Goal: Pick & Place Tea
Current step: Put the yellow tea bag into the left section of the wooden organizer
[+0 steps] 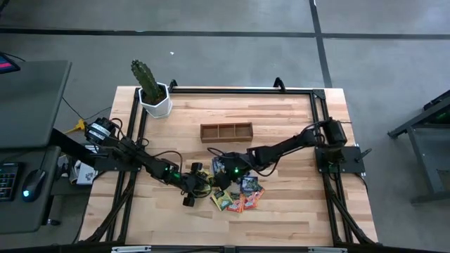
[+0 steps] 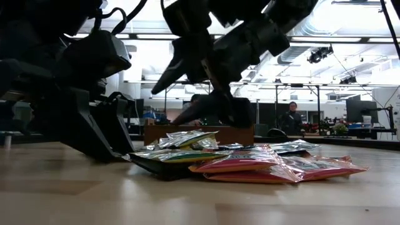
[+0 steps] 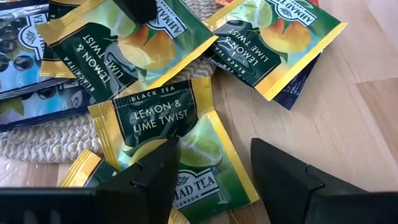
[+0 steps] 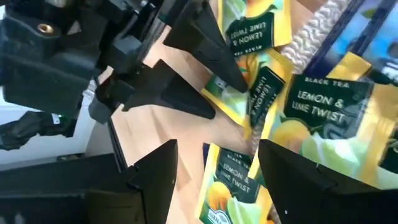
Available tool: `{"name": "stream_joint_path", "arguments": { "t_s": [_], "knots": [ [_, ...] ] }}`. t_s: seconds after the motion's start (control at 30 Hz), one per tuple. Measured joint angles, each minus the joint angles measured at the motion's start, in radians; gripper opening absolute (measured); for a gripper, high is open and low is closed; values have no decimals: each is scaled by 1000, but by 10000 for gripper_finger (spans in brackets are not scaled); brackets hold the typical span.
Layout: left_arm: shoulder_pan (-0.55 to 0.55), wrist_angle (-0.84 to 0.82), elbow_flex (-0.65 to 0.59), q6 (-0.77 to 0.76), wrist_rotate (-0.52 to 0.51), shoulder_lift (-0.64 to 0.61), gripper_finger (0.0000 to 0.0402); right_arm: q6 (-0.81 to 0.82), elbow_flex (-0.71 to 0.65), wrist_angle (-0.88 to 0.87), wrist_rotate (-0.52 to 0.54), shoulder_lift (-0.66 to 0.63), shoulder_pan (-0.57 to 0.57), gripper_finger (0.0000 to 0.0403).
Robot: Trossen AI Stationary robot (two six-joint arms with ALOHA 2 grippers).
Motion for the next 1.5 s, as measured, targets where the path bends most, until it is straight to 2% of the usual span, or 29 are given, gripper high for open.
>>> {"name": "stream_joint_path", "arguments": {
  "t_s": [0.5, 0.93, 1.2, 1.5],
  "knots": [
    [1, 17, -2, 7, 6, 1, 192, -8, 2, 111, -86, 104, -8, 220],
    [2, 63, -2, 13, 9, 3, 192, -55, 4, 128, -85, 122, -28, 220],
    [2, 103, -1, 36, 46, 3, 192, -65, 3, 108, -82, 123, -30, 220],
    [2, 103, -1, 35, 110, 2, 192, -200, -1, 158, -131, 109, -31, 220]
  ]
}}
